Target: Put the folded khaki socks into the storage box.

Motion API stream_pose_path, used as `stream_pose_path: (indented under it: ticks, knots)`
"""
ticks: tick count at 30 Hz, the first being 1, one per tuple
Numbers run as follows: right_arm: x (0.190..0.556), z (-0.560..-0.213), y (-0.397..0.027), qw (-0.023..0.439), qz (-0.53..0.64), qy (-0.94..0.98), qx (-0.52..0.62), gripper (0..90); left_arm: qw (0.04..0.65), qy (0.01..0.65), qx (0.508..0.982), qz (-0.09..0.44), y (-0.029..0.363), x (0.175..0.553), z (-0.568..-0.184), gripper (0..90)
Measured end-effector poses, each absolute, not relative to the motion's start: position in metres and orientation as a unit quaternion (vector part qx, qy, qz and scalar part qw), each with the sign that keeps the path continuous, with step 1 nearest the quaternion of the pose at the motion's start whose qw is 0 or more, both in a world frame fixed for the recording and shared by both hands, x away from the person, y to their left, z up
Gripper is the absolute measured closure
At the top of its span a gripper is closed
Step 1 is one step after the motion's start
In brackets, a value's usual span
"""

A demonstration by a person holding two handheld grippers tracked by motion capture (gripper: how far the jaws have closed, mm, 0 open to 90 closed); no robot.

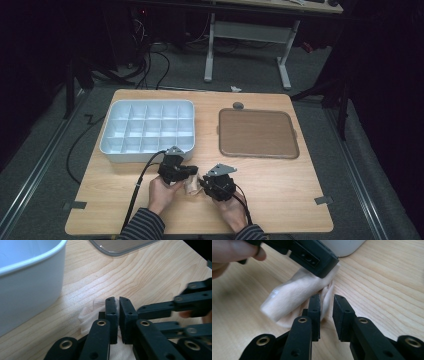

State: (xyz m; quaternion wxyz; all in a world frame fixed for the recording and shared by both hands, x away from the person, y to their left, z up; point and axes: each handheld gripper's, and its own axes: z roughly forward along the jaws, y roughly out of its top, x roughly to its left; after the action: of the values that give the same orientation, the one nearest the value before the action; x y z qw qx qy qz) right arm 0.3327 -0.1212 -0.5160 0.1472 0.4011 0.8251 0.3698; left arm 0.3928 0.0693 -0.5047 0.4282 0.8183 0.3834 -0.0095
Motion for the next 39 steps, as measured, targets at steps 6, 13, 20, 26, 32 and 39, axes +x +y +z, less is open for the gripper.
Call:
stream_pose_path:
  ticks: [6, 13, 20, 26, 32, 39]
  knots:
    - [0.319, -0.508, -0.130, 0.150, 0.385, 0.820, 0.396, 74.9, 0.427, 0.383, 0.819, -0.005, 0.068, 0.393, -0.506, 86.2]
    - [0.307, -0.499, -0.126, 0.147, 0.403, 0.823, 0.373, 73.5, 0.426, 0.383, 0.820, -0.003, 0.068, 0.393, -0.506, 86.1]
    - [0.305, -0.489, -0.117, 0.147, 0.414, 0.824, 0.357, 72.6, 0.427, 0.383, 0.819, -0.002, 0.068, 0.393, -0.506, 86.1]
    - [0.310, -0.489, -0.112, 0.149, 0.409, 0.826, 0.358, 70.4, 0.429, 0.384, 0.818, -0.003, 0.068, 0.393, -0.506, 86.2]
    - [0.317, -0.495, -0.107, 0.142, 0.394, 0.834, 0.360, 69.1, 0.429, 0.382, 0.819, -0.003, 0.068, 0.393, -0.506, 86.1]
    - [0.317, -0.504, -0.108, 0.131, 0.382, 0.840, 0.363, 80.8, 0.430, 0.381, 0.818, -0.003, 0.068, 0.393, -0.506, 86.2]
